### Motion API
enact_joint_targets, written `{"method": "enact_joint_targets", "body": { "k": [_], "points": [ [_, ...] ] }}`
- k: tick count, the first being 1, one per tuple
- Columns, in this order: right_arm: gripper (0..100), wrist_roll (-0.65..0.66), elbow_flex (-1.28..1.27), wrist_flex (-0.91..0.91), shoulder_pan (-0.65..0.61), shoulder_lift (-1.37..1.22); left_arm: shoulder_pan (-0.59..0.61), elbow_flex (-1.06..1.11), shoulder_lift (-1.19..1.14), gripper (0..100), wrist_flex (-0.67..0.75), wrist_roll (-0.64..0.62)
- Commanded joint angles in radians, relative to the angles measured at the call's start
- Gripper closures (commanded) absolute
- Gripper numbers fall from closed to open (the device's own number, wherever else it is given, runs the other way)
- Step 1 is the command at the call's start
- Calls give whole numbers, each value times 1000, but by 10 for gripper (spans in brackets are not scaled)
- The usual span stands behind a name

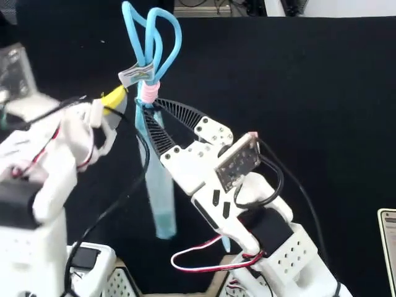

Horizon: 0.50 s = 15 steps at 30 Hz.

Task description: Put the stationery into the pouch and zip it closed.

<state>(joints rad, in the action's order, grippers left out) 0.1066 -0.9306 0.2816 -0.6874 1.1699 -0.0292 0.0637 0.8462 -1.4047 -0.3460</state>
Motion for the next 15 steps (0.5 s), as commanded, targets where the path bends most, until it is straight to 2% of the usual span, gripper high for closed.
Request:
{"method": "enact_joint_targets", "body": {
  "k": [1,8,15],
  "points": [
    [987,12,10,-44,-9,-1,4,-130,-92,772,-61,12],
    [987,11,54,-44,-8,-79,21,-202,-130,772,-95,6],
    [987,3,70,-51,-3,-180,165,-134,-127,772,-127,5]
  ]
}}
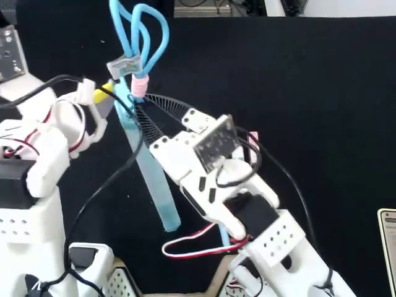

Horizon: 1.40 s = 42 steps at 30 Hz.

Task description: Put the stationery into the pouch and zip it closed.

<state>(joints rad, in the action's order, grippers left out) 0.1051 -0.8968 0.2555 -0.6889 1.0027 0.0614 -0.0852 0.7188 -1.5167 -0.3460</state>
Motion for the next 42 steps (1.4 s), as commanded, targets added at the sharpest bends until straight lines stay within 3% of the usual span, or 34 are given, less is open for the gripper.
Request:
{"method": "enact_joint_targets", "body": {
  "k": [1,5,14,24,40,42],
  "points": [
    [987,5,35,-26,-5,-12,85,35,0,772,-15,-3],
    [987,5,70,-20,-6,1,90,94,0,772,-8,-87],
    [987,11,179,-9,0,-74,99,99,0,772,-11,-92],
    [987,5,455,321,46,-209,101,93,0,772,-14,-94],
    [987,5,438,370,71,-214,85,150,272,772,-5,-94],
    [987,5,433,376,74,-214,36,183,273,772,21,-94]
  ]
}}
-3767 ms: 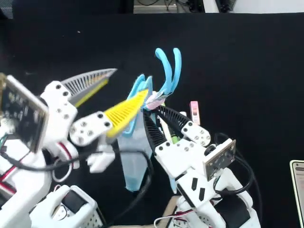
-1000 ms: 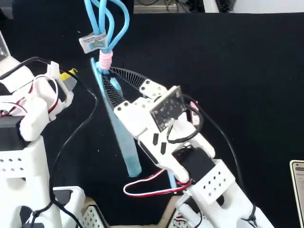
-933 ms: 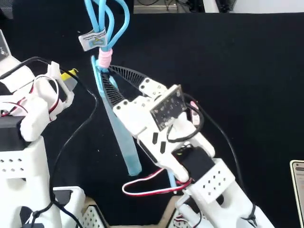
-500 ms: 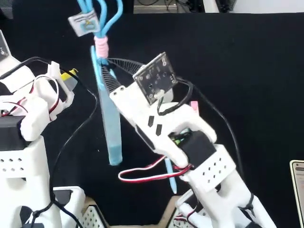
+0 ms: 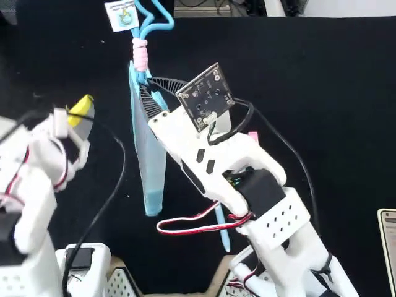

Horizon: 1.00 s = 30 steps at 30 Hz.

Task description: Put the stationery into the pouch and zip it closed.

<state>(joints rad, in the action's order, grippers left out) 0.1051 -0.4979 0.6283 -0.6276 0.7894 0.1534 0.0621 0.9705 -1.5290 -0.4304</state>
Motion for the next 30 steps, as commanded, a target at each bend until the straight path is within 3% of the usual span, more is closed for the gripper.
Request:
{"method": "enact_joint_targets", "body": {
  "k": [1,8,15,23,30],
  "points": [
    [987,8,27,0,12,4,-93,61,20,772,55,-9],
    [987,12,18,3,12,5,-262,217,25,772,176,-9],
    [987,12,16,38,14,7,-254,308,25,772,242,-9],
    [988,6,18,58,8,127,-142,374,38,772,298,-9],
    [988,12,19,32,-101,203,-107,384,152,772,296,-9]
  ]
}}
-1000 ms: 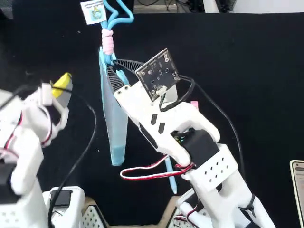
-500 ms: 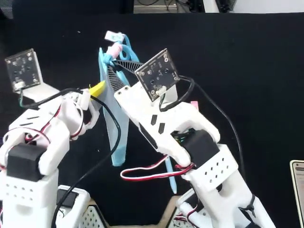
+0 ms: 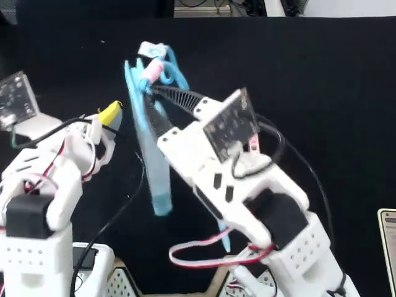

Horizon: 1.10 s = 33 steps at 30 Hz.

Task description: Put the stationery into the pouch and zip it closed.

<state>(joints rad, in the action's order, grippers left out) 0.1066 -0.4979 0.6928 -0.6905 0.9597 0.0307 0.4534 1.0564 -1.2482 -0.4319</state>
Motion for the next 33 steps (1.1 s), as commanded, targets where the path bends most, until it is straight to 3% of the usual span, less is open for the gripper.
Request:
{"method": "enact_joint_targets", "body": {
  "k": [1,9,15,20,27,33],
  "points": [
    [988,11,19,-32,-44,30,24,-7,87,772,15,-8],
    [988,17,-67,-157,-44,28,45,-7,284,772,15,-8],
    [988,144,-183,-279,-44,30,44,4,393,771,18,-8],
    [988,150,-203,-287,-44,36,41,114,448,771,104,29],
    [988,150,-205,-281,-48,36,-173,243,454,771,221,66],
    [988,152,-206,-252,-44,39,-183,349,460,771,341,71]
  ]
}}
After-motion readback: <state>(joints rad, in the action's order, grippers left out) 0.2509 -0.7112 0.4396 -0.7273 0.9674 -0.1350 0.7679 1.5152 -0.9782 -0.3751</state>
